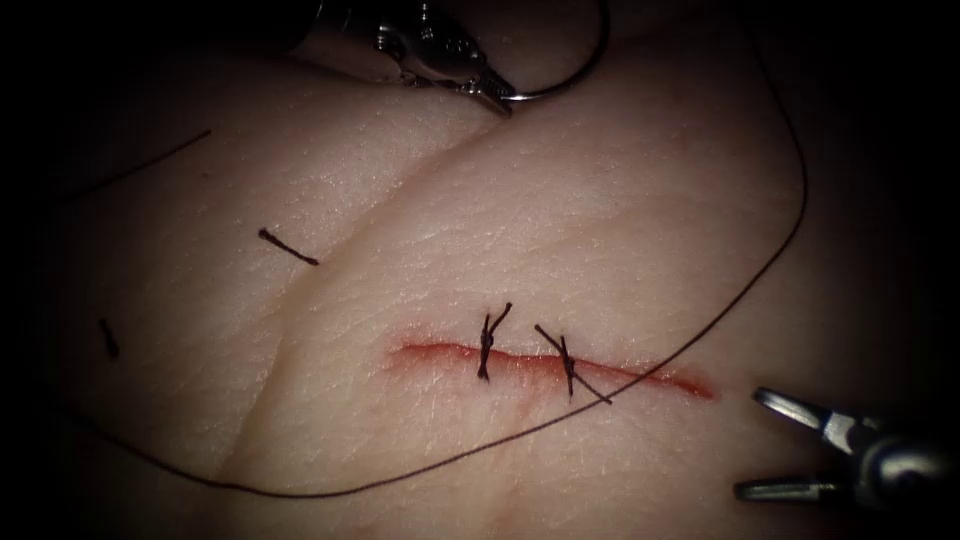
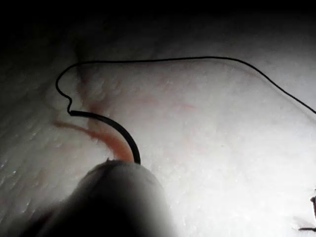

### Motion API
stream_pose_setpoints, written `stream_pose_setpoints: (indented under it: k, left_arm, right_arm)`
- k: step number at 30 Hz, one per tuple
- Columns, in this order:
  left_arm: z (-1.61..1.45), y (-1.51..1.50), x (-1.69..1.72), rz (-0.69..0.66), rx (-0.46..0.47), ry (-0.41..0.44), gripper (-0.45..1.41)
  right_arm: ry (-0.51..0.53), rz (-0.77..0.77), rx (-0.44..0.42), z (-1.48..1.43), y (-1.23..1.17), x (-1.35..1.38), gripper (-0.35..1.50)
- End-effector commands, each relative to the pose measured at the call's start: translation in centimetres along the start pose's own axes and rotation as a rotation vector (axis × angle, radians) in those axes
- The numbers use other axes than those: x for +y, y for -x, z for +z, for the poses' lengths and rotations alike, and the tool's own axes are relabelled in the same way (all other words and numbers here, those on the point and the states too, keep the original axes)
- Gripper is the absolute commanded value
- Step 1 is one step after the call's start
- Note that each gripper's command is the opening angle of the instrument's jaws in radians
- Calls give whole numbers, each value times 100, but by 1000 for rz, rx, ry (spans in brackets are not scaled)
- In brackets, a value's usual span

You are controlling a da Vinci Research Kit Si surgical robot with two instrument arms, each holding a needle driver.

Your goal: Wound Closure

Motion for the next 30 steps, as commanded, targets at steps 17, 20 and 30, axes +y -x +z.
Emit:
stream_pose_setpoints:
  k: [17,20,30]
  left_arm:
    - [-56,-121,176,70,20,-452,-45]
    - [-57,-133,205,98,9,-514,-45]
    - [-48,-127,257,203,-22,-705,-45]
  right_arm:
    - [98,451,138,-25,-52,27,126]
    - [111,521,131,-20,-47,43,126]
    - [143,615,75,5,-11,97,145]
